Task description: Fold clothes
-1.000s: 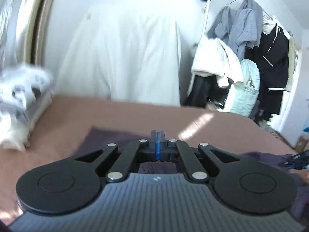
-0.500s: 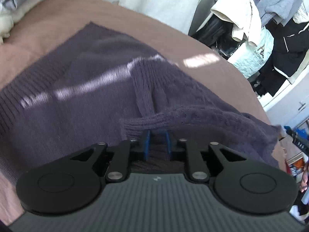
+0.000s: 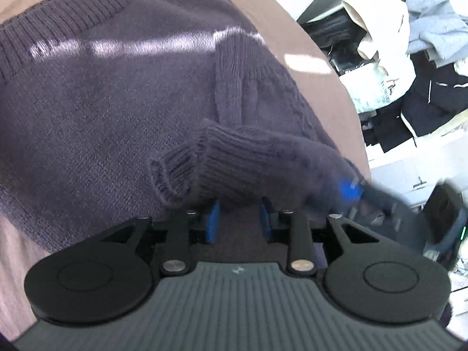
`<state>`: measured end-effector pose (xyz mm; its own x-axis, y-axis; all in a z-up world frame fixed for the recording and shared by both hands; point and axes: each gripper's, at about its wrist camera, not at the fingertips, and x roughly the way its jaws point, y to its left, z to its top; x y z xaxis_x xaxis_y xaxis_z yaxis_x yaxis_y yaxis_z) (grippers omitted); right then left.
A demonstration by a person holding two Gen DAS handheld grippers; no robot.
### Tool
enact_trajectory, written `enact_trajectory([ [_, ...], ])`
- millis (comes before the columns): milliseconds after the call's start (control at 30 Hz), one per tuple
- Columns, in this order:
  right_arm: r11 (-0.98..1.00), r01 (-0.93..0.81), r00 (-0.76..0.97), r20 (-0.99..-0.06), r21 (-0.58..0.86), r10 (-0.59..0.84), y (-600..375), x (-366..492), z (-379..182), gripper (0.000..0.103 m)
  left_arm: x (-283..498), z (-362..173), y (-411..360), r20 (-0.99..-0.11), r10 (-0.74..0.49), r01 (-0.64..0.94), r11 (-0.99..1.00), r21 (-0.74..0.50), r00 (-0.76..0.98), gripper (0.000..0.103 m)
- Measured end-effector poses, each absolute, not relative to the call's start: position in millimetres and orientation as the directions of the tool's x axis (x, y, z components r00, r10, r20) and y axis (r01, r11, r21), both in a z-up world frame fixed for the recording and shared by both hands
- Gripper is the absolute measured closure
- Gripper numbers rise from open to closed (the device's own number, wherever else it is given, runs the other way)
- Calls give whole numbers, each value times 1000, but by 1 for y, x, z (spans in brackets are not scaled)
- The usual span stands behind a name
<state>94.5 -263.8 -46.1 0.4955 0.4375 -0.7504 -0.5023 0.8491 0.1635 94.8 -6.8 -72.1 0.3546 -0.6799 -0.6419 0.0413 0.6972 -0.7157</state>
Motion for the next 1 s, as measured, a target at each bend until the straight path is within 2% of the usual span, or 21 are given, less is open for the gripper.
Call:
enact_trajectory([
  [100, 774, -575, 376, -755, 266, 538, -254, 65, -67, 48, 88, -55, -1, -667, -630, 42, 739, -673, 398, 68],
  [133, 774, -575, 375, -754, 267, 539, -253, 57, -70, 48, 81, -43, 0, -664, -605, 84, 763, -640, 439, 56],
  [167, 778, -569, 381, -752, 268, 537, -253, 51, -69, 48, 75, -33, 1, -651, -589, 124, 780, -613, 479, 37],
  [200, 782, -562, 387, -750, 269, 536, -254, 45, -69, 47, 70, -28, 2, -636, -582, 144, 785, -603, 507, 26],
  [333, 800, -526, 394, -751, 290, 531, -248, 40, -65, 46, 78, -47, 10, -599, -657, 78, 701, -709, 459, 25],
  [400, 817, -516, 409, -764, 257, 499, -243, 35, -67, 46, 85, -67, 13, -629, -657, 18, 697, -716, 415, 25],
  [500, 844, -484, 443, -768, 229, 462, -237, 31, -72, 41, 88, -72, 10, -676, -603, 12, 750, -661, 424, 26],
  [567, 857, -471, 472, -760, 211, 446, -232, 25, -75, 34, 88, -67, 3, -688, -576, 52, 782, -621, 441, 25],
  [700, 875, -436, 525, -731, 210, 437, -230, 11, -77, 31, 86, -65, -17, -764, -504, 157, 860, -485, 402, 25],
  [800, 874, -415, 540, -705, 254, 461, -238, 3, -72, 30, 85, -63, -22, -756, -508, 179, 859, -479, 414, 25],
  [833, 874, -406, 545, -697, 266, 465, -242, 0, -70, 30, 87, -65, -23, -741, -525, 174, 847, -501, 418, 27],
  [867, 876, -389, 552, -689, 284, 469, -246, -2, -67, 30, 88, -66, -23, -731, -530, 174, 843, -509, 429, 42],
  [900, 878, -368, 560, -681, 306, 472, -252, -4, -64, 30, 89, -66, -23, -724, -533, 187, 842, -507, 439, 79],
  [933, 883, -339, 570, -675, 325, 468, -257, -7, -62, 30, 90, -65, -25, -716, -539, 205, 839, -504, 444, 86],
  [1000, 897, -265, 599, -669, 355, 441, -268, -11, -59, 30, 91, -62, -27, -696, -549, 235, 833, -501, 462, 86],
])
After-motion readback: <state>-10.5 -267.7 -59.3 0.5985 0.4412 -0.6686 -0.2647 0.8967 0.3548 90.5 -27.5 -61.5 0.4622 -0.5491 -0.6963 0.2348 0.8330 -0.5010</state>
